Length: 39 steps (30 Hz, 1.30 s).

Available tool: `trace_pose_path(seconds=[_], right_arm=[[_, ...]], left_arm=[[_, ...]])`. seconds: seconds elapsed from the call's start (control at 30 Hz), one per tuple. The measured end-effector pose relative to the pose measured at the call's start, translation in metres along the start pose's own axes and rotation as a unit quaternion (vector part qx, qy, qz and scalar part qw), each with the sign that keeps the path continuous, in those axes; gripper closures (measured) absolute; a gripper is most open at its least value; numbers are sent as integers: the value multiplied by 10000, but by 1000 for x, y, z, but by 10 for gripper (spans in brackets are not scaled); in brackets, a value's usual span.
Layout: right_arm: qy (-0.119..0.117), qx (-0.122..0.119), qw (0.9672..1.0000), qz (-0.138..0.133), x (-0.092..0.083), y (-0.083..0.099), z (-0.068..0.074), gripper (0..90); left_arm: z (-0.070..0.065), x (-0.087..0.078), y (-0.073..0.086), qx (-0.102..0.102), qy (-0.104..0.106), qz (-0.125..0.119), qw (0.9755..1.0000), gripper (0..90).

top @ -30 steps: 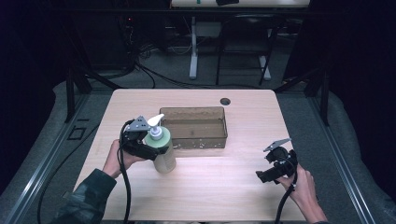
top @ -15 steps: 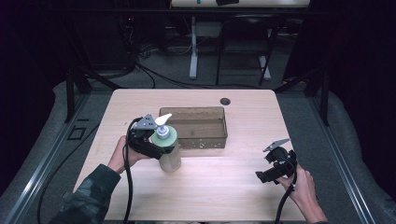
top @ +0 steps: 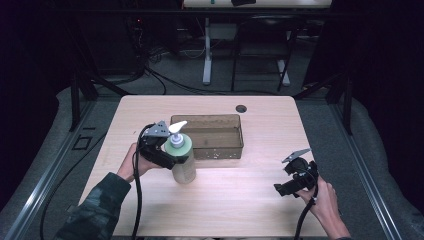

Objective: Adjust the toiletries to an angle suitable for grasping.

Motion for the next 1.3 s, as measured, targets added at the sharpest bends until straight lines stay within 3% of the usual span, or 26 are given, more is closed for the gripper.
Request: trace_pose_path(seconds=[0.13, 0.23, 0.67, 0.8, 0.93, 1.13, 1.3], right_arm=[[17, -12, 10000, -4, 0, 0, 0, 6], [48, -21, 10000, -3, -1, 0, 0, 7], [54, -23, 10000, 2, -1, 0, 0, 4], [41, -65, 10000, 42, 3, 0, 2, 0], [87, -96, 9999, 88, 4, -1, 3, 0], [123, -112, 9998, 111, 5, 0, 2, 0], [119, -113, 9998, 98, 5, 1, 2, 0]], left_arm=[[-1, 0, 0, -95, 30, 31, 9999, 111], [-1, -3, 0, -104, 38, 63, 9999, 53], [0, -30, -7, -409, 29, 75, 9991, 16], [1, -35, -12, -530, 86, 268, 9982, 14], [2, -37, -17, -526, 81, 335, 9980, 15], [0, -46, -34, -483, -27, 619, 9969, 20], [1, -51, -40, -542, 2, 667, 9963, 20]])
Point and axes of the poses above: each handheld gripper's, and its own axes: x roughly forward along the jaws, y roughly out of its underside, z roughly to its left, the point moved 1 cm from there along x, roughly forward along the jaws, and after that the axes turned 12 degrees about z, right-handed, at the moved point
